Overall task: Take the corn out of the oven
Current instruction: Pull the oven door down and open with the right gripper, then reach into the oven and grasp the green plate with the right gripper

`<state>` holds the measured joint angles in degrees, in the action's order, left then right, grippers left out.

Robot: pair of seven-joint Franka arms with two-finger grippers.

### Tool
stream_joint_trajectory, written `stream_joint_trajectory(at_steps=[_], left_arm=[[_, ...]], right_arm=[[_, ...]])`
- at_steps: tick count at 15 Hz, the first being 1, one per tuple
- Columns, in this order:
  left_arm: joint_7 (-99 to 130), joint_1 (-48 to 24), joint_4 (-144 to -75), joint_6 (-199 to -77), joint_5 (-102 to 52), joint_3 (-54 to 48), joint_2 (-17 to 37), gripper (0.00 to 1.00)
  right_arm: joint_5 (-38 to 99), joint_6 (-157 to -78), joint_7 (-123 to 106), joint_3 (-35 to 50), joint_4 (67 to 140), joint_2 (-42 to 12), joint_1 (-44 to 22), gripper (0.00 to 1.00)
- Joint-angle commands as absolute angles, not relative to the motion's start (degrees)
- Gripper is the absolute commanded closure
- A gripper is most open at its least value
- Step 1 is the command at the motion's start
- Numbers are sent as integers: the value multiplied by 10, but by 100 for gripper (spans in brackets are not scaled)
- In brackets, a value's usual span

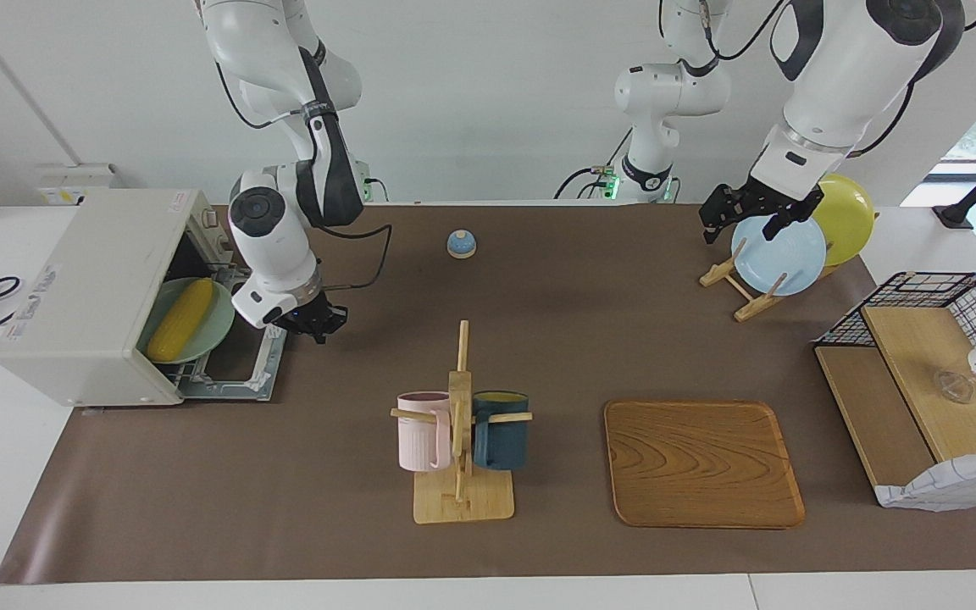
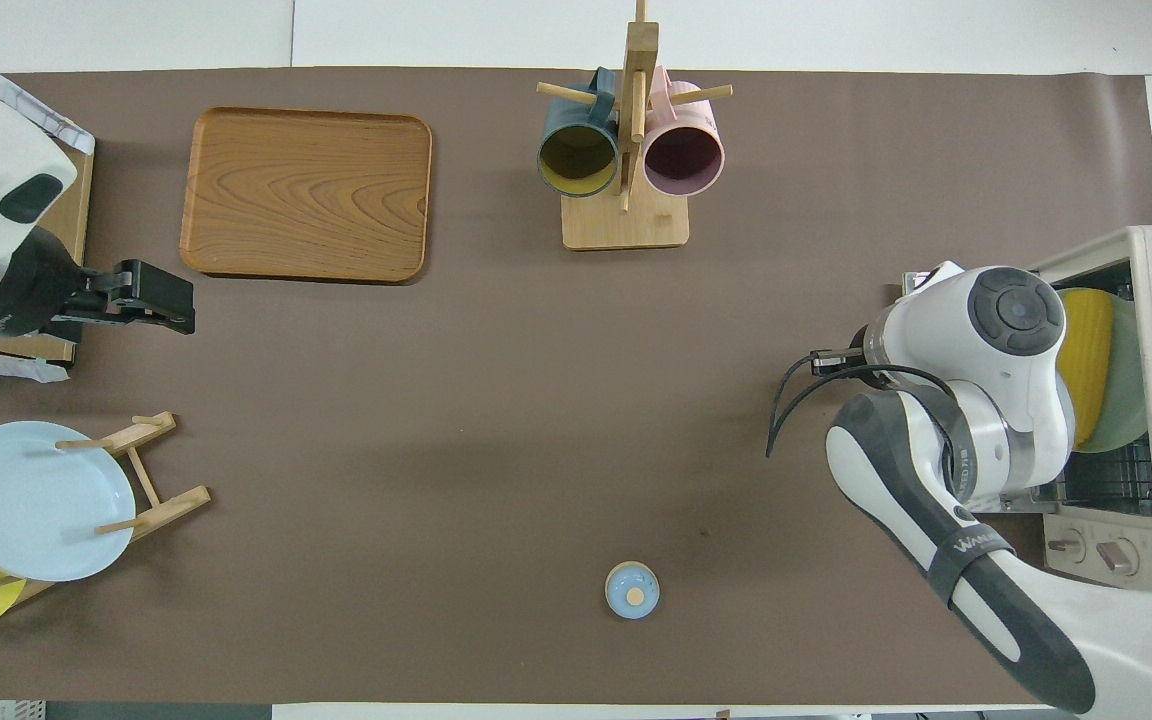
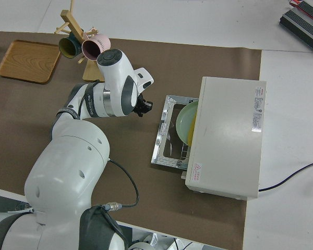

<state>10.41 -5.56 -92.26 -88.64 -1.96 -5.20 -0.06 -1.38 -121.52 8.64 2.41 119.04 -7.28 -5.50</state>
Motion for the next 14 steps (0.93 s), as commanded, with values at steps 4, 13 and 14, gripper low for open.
stream_joint_trajectory(at_steps=[4,13,14], left_arm=[[100,-60,-940,-899,-26,-47,-14,0],[100,-60,-940,-900,-26,-47,-14,0],[101,-60,-940,-900,-26,-47,-14,0]], right_arm=[[-16,-1124,15,20,1179,-4,16,14],[-35,-1197,-91,20,1229,-1,56,44],[-46,-1198,-100,20,1230,-1,57,44]])
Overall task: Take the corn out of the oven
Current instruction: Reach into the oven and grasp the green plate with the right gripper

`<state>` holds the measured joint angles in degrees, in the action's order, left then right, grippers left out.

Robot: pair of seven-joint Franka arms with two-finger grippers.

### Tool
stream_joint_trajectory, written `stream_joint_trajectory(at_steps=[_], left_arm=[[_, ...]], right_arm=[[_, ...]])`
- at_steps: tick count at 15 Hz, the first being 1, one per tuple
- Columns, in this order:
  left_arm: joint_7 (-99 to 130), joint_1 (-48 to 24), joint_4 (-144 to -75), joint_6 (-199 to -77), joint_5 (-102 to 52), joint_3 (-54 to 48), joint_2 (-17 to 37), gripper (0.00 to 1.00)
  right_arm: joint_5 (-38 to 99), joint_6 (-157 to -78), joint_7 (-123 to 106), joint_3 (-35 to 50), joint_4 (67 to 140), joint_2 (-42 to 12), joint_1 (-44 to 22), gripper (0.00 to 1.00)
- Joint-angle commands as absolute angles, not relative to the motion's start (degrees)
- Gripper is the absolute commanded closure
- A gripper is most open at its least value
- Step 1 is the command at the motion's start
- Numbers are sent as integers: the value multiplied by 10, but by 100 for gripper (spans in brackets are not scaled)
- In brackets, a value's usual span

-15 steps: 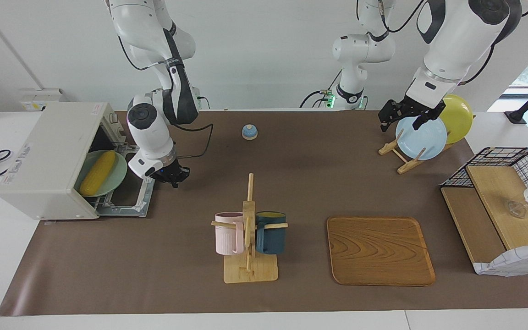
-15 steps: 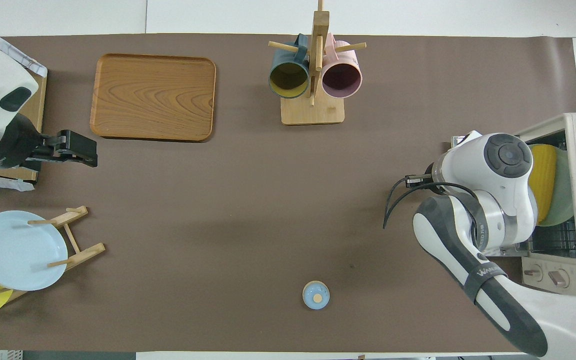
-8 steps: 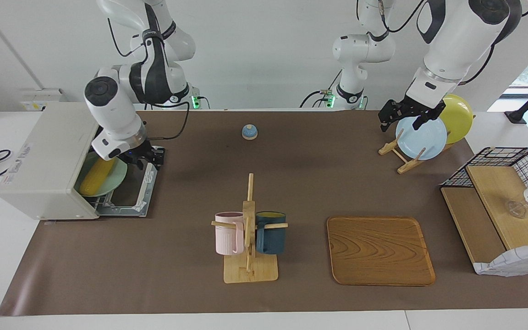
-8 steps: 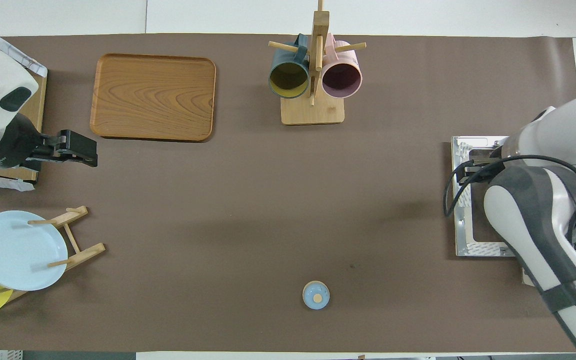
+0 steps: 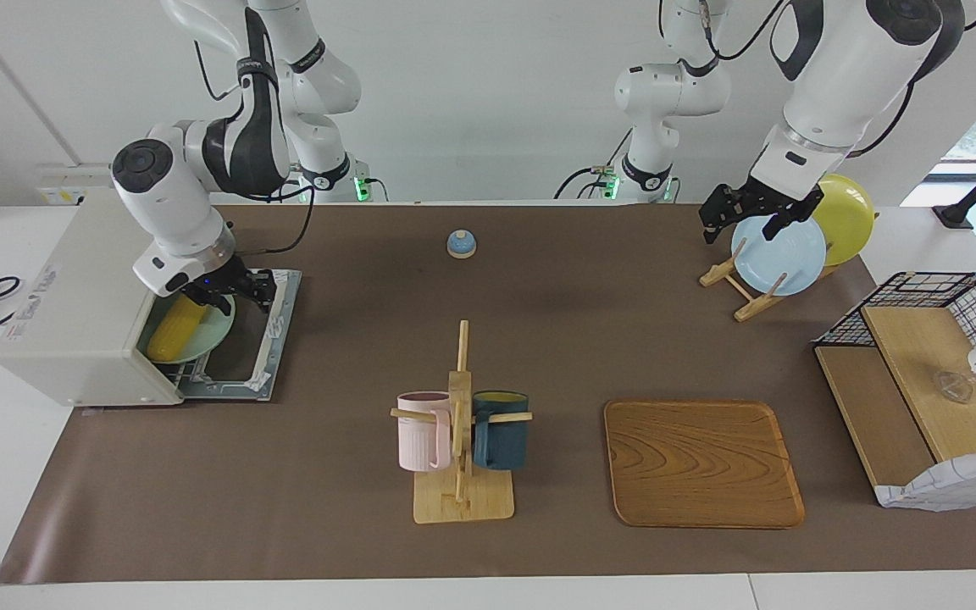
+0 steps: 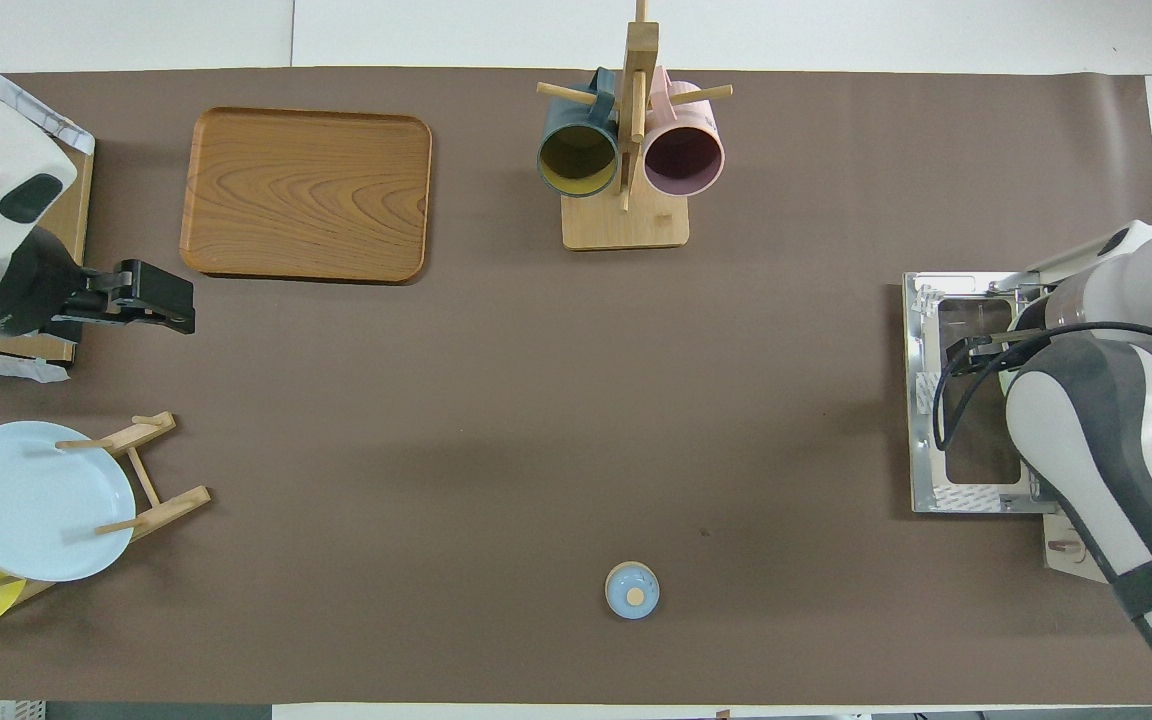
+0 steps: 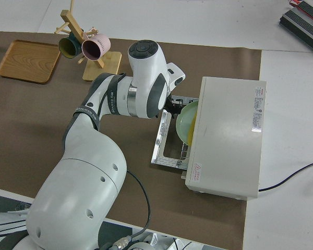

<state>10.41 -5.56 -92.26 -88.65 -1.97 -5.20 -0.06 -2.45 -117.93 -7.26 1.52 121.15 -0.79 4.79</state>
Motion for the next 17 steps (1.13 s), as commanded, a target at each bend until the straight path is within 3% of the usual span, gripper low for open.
stream_joint_trajectory(at_steps=[1,7,11,13,14,15,17], left_arm=[[101,-60,-940,-900,-26,-47,-14,0],[100,-60,-940,-899,-27,-47,-14,0],[99,-60,-940,-900,-27,-47,-14,0],[100,-60,-938,-900,-27,-47,-13,0],[99,-60,-939,-900,-27,-47,-13,0],[99,-60,-940,-900,-27,-47,-13,0],[100,-60,-940,-901,-27,-47,-13,0]], right_arm=[[-54,-1199,-104,20,1231,-2,57,44],[-63,-1239,-136,20,1255,-9,77,44],[-63,-1269,-131,20,1274,-18,78,50],[-69,-1281,-131,20,1285,-16,77,62],[-82,-1281,-131,20,1286,-16,78,76],[-92,-1281,-131,20,1287,-16,78,98],[-109,-1276,-133,20,1287,-15,78,100]])
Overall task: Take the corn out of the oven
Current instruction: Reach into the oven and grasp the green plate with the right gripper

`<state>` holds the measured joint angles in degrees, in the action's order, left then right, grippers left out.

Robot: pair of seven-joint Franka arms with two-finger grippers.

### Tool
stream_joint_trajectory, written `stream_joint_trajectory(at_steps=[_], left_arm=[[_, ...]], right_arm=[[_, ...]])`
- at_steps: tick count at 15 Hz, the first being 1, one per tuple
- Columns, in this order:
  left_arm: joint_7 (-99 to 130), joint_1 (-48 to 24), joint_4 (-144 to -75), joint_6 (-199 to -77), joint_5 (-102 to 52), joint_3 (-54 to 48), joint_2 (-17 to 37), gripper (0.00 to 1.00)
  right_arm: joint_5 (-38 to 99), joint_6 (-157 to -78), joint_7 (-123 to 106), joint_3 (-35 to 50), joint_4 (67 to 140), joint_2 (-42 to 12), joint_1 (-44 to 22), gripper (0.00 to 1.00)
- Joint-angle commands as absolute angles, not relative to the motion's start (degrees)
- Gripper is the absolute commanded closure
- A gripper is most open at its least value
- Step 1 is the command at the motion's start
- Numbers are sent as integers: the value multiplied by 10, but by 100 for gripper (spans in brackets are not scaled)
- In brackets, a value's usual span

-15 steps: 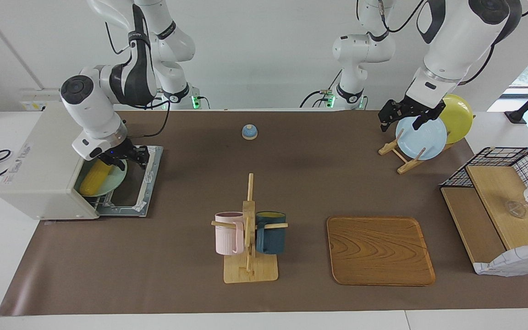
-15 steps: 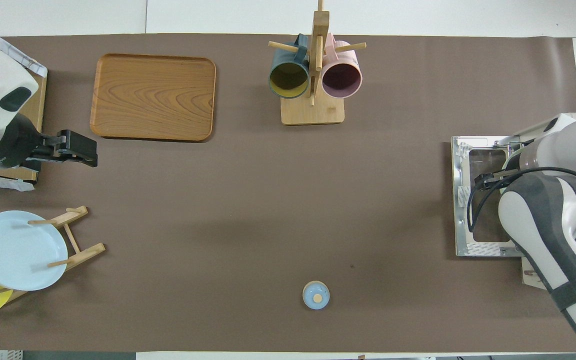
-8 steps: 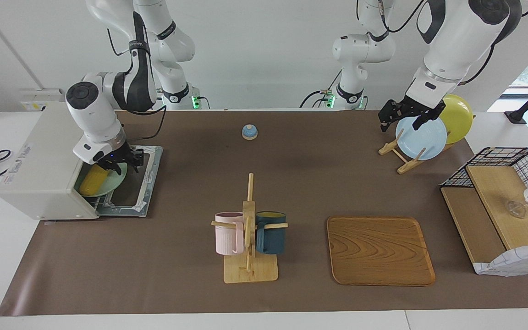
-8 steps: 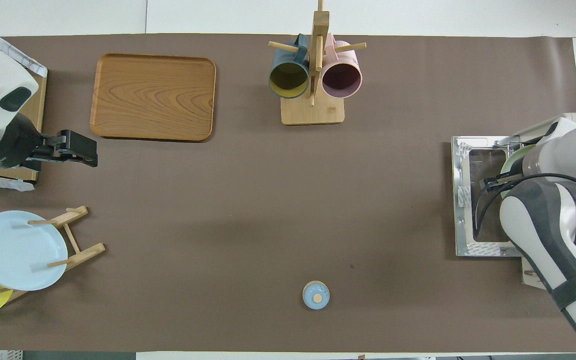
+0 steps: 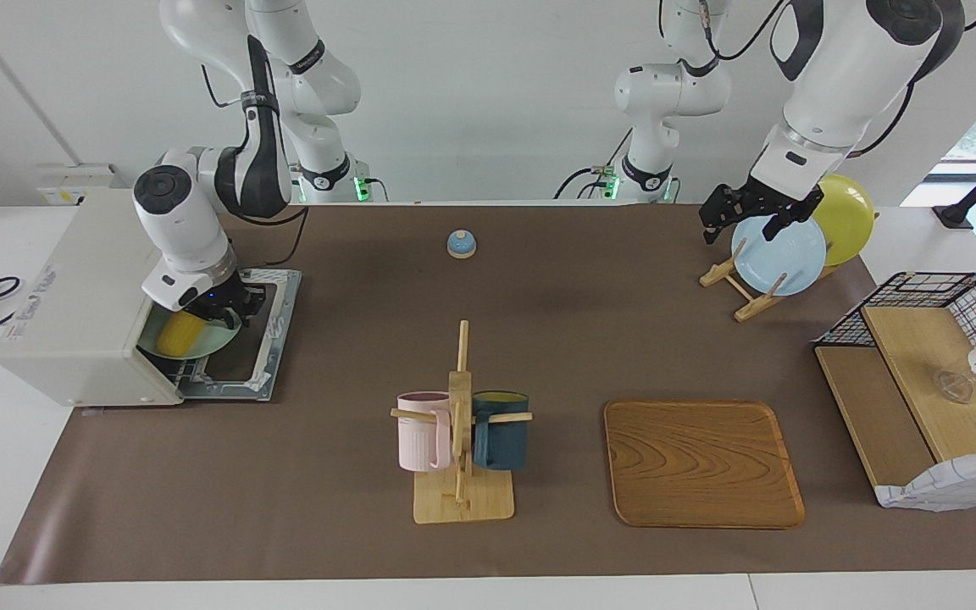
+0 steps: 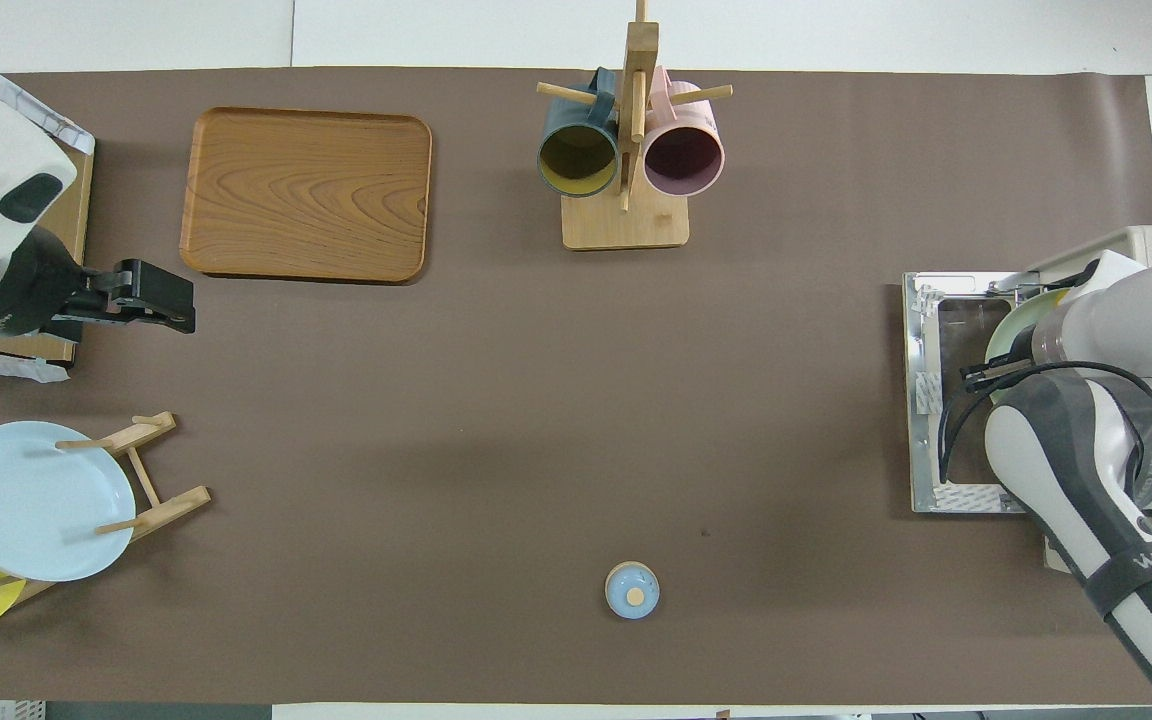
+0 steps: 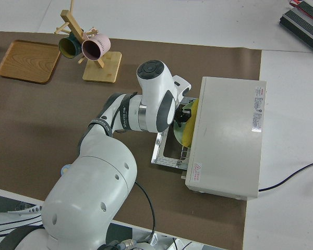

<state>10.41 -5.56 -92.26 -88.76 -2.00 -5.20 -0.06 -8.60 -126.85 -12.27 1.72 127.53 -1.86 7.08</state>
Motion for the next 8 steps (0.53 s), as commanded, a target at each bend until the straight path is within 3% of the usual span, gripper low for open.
stream_joint_trajectory(at_steps=[1,8], left_arm=[[100,-60,-940,-902,-28,-47,-13,0],[99,-60,-940,-907,-29,-47,-13,0]], right_arm=[[-123,-1273,-134,20,1287,-14,77,100],[-137,-1227,-122,25,1239,-25,27,100]])
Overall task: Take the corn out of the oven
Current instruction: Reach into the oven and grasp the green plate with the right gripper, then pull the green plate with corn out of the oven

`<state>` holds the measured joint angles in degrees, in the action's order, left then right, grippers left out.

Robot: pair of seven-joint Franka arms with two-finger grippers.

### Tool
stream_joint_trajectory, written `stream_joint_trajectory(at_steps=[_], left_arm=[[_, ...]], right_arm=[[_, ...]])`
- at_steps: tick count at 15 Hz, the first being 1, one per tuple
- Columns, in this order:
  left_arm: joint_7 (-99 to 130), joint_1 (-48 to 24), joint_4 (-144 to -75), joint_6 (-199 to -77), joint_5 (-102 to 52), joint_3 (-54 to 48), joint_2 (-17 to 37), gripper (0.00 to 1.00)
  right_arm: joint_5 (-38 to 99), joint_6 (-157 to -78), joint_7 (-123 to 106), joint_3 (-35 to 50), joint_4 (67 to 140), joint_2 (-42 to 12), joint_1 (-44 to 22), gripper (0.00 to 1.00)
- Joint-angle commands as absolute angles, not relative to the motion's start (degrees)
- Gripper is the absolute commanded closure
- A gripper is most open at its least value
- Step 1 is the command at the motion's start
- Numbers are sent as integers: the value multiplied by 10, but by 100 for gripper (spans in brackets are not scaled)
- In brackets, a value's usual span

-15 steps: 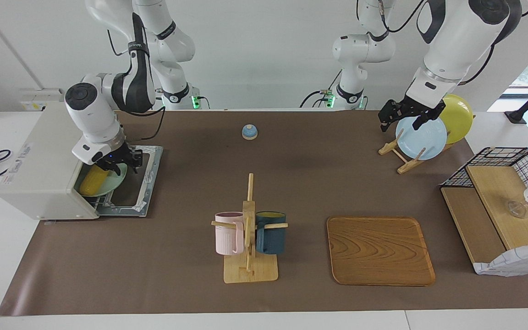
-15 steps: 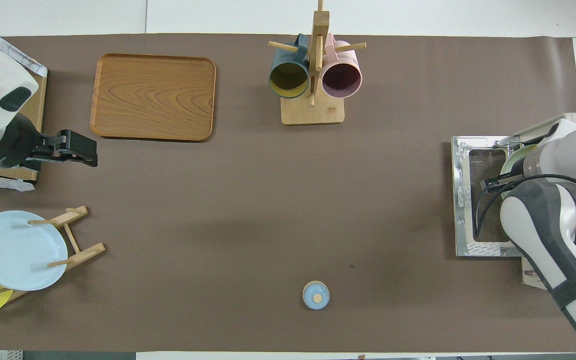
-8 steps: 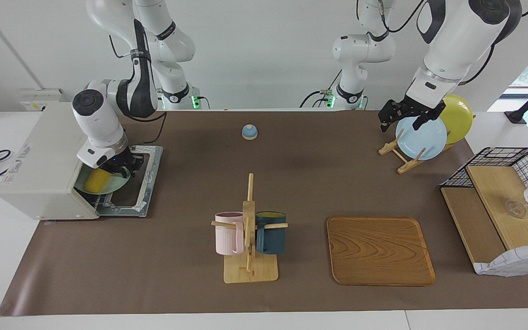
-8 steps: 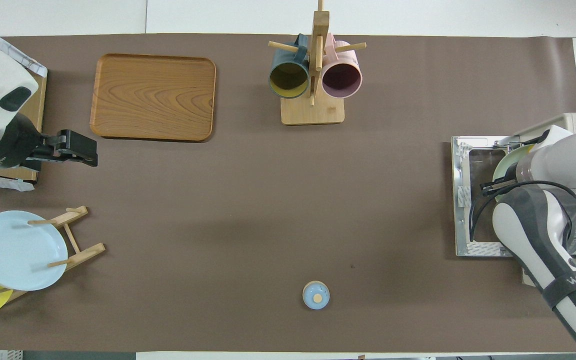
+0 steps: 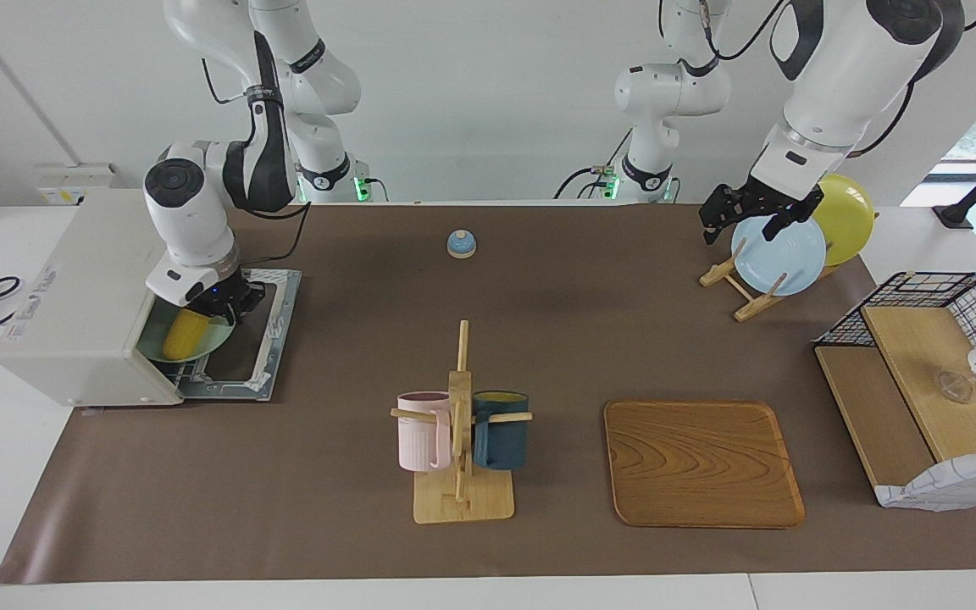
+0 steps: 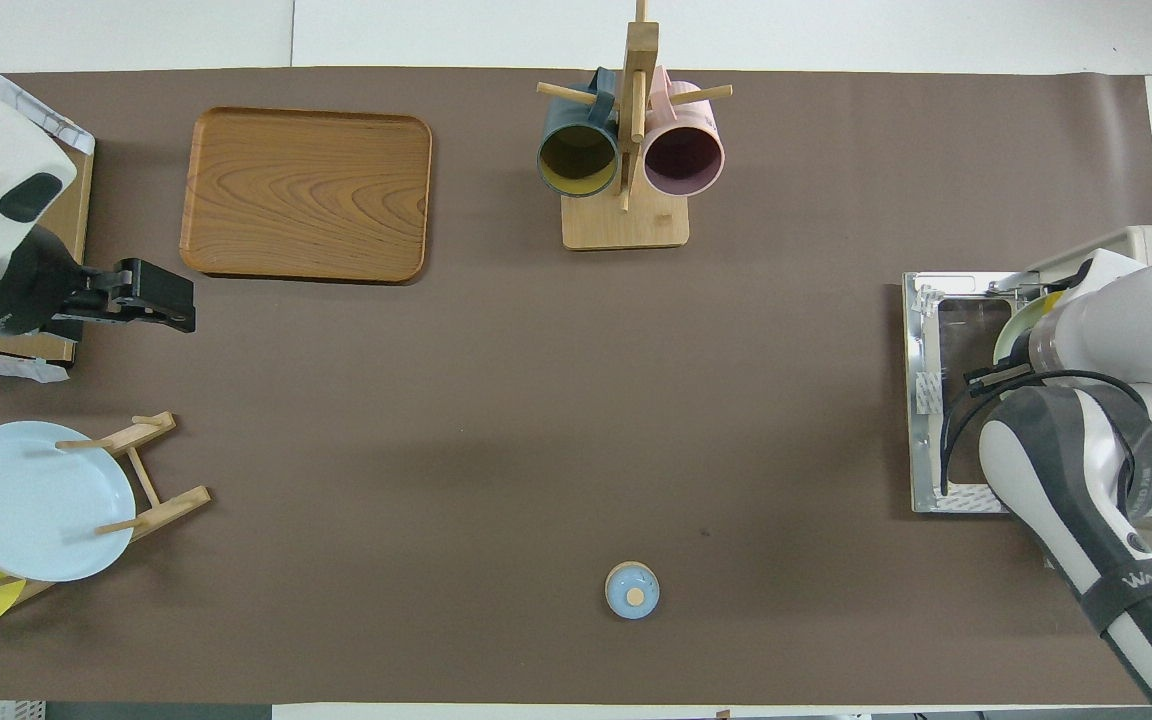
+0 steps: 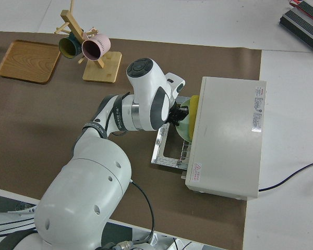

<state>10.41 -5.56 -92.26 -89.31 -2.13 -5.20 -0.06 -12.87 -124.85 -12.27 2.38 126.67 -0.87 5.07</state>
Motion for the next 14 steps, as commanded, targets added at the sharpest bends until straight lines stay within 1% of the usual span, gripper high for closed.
stream_joint_trajectory(at_steps=[1,4,9,14], left_arm=[[99,-59,-938,-907,-29,-47,-13,0],[99,-59,-936,-906,-30,-47,-13,0],[99,-56,-935,-906,-29,-47,-12,0],[98,-55,-934,-906,-29,-47,-12,0]], right_arm=[[-137,-1212,-106,25,1229,-27,12,100],[-137,-1172,-84,25,1196,-35,-31,100],[-162,-1151,-8,26,1188,-34,-80,100],[-174,-1097,80,27,1151,-39,-159,100]])
